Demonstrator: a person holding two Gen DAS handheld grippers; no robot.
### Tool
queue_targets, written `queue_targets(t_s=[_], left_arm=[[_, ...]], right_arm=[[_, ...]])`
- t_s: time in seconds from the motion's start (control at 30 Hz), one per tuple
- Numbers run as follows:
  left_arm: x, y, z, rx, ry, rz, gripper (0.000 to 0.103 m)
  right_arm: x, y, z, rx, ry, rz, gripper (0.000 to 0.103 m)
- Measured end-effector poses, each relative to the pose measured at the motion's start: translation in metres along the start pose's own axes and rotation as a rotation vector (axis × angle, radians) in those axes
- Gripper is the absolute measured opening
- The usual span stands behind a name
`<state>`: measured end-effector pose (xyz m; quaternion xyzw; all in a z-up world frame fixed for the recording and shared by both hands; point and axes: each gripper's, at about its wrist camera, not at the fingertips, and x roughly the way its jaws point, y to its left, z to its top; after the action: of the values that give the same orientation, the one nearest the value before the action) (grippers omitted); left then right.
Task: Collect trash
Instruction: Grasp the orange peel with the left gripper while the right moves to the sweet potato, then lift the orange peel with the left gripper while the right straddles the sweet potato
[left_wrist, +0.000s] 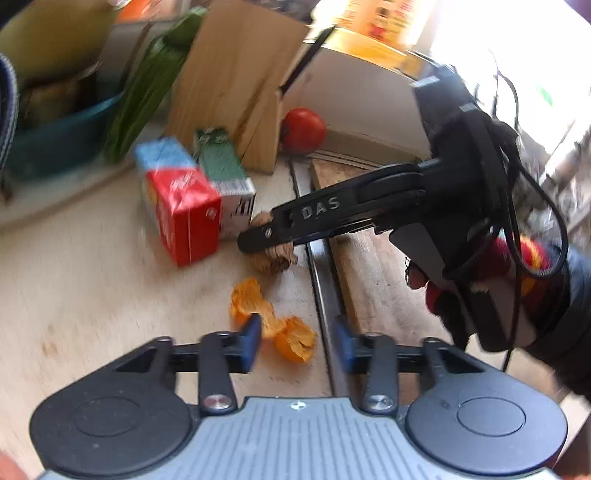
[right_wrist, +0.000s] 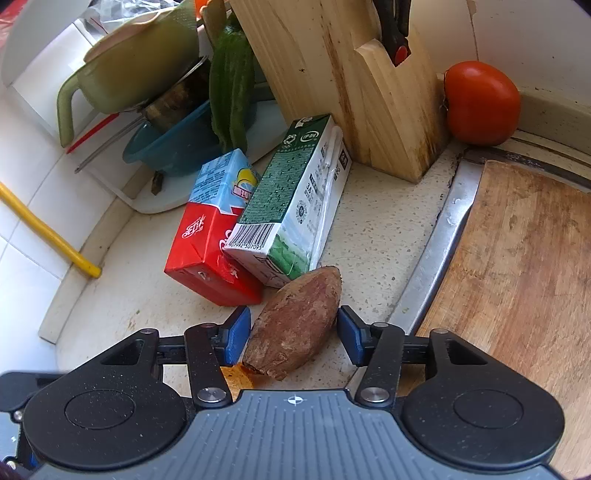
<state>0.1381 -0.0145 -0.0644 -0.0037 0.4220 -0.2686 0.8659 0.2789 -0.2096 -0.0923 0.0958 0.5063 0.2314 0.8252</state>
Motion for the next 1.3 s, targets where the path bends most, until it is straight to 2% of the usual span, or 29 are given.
queue_targets(t_s=[0.07,0.13,0.33,0.47,0.5,0.53,0.6,0.73,0.87,0.93,1.03,1.17,1.3], left_arm=[[0.004,-0.005,0.002,0.077,-0.004,0.035,0.053],[0.011,-0.008,0.005,0.140,0.003,0.052,0.068],[0.041,-0.001,0.009,0.181,0.090,0.048,0.068],[0.054,0.003,0.012,0.210,0.106,0.050,0.055],[0.055,0.003,0.013,0.213,0.107,0.048,0.049],[0.056,0.004,0.016,0.210,0.108,0.041,0.037],[0.056,0.007,0.020,0.198,0.117,0.028,0.023],[0.060,0.006,0.020,0.213,0.123,0.072,0.020],[0.053,0.013,0.020,0.154,0.121,0.070,0.013],[0.050,0.018,0.019,0.097,0.126,0.045,0.013],[0.042,0.024,0.017,0.000,0.126,-0.046,0.013],[0.038,0.013,0.017,0.010,0.106,-0.050,0.012],[0.031,0.003,0.019,-0.013,0.087,-0.089,0.013]], right_arm=[[0.000,-0.001,0.000,0.002,-0.001,0.005,0.061],[0.000,-0.002,-0.001,0.004,-0.001,0.011,0.061],[-0.002,-0.005,-0.002,0.017,-0.004,0.025,0.061],[-0.002,-0.006,-0.002,0.020,-0.005,0.031,0.061],[-0.002,-0.006,-0.002,0.019,-0.005,0.032,0.061],[-0.002,-0.006,-0.002,0.018,-0.005,0.031,0.061],[-0.003,-0.006,-0.003,0.018,-0.007,0.027,0.059],[-0.004,-0.006,-0.004,0.017,-0.008,0.027,0.058],[-0.004,-0.004,-0.006,0.008,-0.019,0.019,0.058],[-0.003,-0.003,-0.006,0.007,-0.018,0.018,0.058],[-0.003,-0.003,-0.004,0.007,-0.013,0.019,0.058],[-0.001,-0.003,-0.003,-0.004,-0.013,0.020,0.058],[-0.002,-0.004,-0.004,-0.003,-0.014,0.028,0.058]])
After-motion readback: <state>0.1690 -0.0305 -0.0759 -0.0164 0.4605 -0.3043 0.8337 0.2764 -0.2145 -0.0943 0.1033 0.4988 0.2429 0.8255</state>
